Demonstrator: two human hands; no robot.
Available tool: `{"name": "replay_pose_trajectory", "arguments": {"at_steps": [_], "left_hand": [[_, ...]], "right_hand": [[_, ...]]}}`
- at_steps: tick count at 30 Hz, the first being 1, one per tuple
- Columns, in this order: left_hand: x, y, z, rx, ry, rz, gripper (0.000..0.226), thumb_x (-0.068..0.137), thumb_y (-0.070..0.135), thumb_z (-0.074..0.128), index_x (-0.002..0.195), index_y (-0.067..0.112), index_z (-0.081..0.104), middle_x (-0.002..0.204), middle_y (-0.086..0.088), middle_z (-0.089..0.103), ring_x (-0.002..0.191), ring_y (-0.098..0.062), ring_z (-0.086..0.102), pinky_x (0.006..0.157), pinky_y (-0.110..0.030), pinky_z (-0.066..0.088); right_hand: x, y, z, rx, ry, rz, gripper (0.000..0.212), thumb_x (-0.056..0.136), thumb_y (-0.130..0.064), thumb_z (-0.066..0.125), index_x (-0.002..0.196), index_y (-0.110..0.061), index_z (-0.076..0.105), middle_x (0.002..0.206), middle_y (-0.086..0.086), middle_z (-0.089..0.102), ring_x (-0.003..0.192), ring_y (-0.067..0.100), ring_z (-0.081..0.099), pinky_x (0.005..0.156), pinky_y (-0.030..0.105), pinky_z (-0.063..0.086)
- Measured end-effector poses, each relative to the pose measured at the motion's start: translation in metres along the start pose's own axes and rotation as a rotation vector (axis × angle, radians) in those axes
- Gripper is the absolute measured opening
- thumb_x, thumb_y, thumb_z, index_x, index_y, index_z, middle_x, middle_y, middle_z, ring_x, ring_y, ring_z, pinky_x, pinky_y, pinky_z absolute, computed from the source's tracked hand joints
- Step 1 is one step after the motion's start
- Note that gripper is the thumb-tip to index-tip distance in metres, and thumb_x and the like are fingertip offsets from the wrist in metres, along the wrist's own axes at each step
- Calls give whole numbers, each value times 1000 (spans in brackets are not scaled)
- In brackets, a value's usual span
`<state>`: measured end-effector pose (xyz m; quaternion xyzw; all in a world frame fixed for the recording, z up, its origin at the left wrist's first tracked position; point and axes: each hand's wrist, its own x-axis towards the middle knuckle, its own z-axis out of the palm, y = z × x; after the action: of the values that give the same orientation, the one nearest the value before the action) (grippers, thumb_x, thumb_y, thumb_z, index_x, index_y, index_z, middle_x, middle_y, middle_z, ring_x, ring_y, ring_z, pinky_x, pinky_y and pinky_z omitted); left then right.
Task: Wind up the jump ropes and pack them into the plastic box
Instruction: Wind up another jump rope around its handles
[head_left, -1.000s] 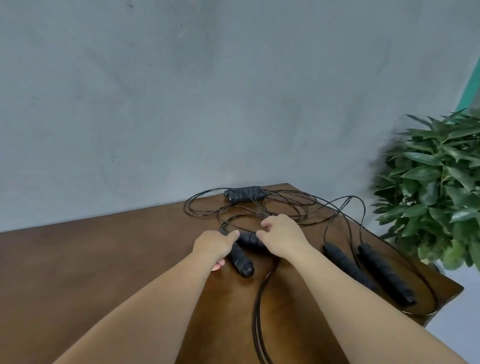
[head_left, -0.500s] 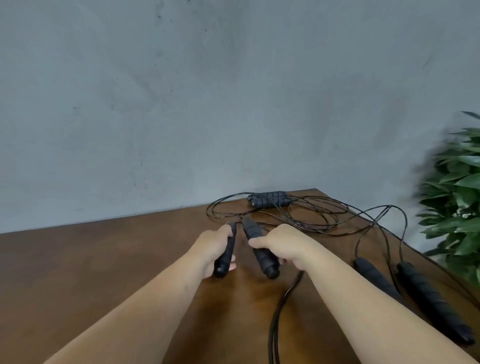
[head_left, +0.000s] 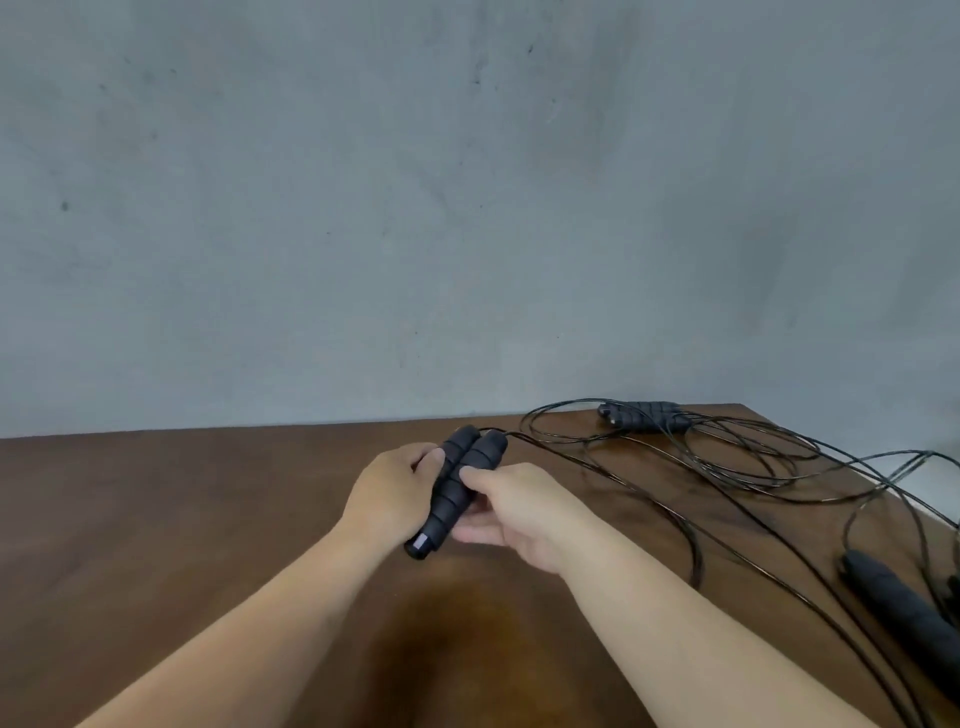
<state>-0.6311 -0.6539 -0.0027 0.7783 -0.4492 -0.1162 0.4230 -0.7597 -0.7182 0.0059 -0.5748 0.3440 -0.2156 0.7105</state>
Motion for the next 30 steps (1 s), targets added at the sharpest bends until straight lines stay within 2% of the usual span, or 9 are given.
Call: {"name": "replay_pose_trajectory", "arguments": {"at_steps": [4, 9, 13, 16, 18, 20, 22, 26, 30], "left_hand": [[-8, -29, -43, 171, -1, -6, 32, 104, 37, 33, 106, 31, 64, 97, 6, 69, 91, -19, 62, 80, -31, 49], [-31, -66, -117, 14, -273, -59, 32, 88, 62, 56, 116, 48, 55, 100, 18, 68, 93, -3, 62, 77, -22, 46], [-50, -104, -175, 35, -382, -48, 56, 80, 42, 76, 129, 45, 48, 106, 18, 68, 98, -1, 62, 81, -17, 48], [-60, -124, -208, -68, -338, -67, 46, 81, 25, 74, 122, 35, 57, 101, 10, 71, 88, -3, 62, 74, -17, 47], [-63, -137, -231, -104, -285, -111, 40, 82, 22, 72, 119, 29, 58, 97, 1, 68, 80, -8, 60, 68, -19, 46], [-63, -152, -252, -135, -243, -171, 37, 82, 23, 72, 115, 25, 55, 93, -2, 63, 74, -14, 57, 61, -21, 43], [-63, -164, -270, -162, -241, -207, 37, 82, 24, 73, 111, 18, 51, 88, -6, 58, 70, -18, 52, 55, -21, 39], [-62, -175, -295, -263, -271, -219, 28, 83, 21, 72, 99, 11, 51, 80, -10, 48, 59, -18, 42, 47, -18, 32], [-48, -190, -303, -527, -253, -233, 46, 70, 29, 78, 104, 8, 57, 78, -7, 52, 60, -17, 47, 53, -26, 37]], "right_hand": [[3, 2, 48, 24, -51, 36, 25, 100, -14, 54, 122, -1, 55, 105, 19, 65, 95, 30, 70, 81, 38, 60], [7, 9, 111, -2, -117, 63, 23, 95, -9, 62, 116, -1, 62, 104, 18, 68, 92, 28, 73, 83, 38, 60], [6, 16, 169, 15, -165, 97, 21, 93, -12, 66, 111, -3, 64, 103, 17, 70, 85, 23, 73, 82, 37, 60], [2, 16, 209, -90, -205, 54, 20, 94, -25, 65, 107, -10, 67, 98, 10, 75, 87, 18, 74, 81, 32, 58], [0, 12, 233, -332, -85, -78, 35, 95, -44, 59, 97, -11, 72, 81, 3, 76, 72, 14, 73, 68, 29, 56], [5, 7, 250, -583, 224, -334, 46, 97, -48, 48, 81, -12, 71, 68, 0, 69, 62, 17, 65, 62, 29, 46], [19, 2, 262, -636, 440, -583, 40, 102, -39, 40, 94, -12, 68, 89, 2, 65, 84, 20, 61, 70, 30, 38], [59, 3, 284, -714, 352, -631, 42, 107, -30, 27, 132, -15, 57, 129, 1, 57, 124, 18, 48, 94, 25, 32], [76, 22, 316, -404, 261, -470, 38, 105, -32, 27, 102, -21, 62, 95, 2, 70, 94, 22, 64, 86, 37, 46]]}}
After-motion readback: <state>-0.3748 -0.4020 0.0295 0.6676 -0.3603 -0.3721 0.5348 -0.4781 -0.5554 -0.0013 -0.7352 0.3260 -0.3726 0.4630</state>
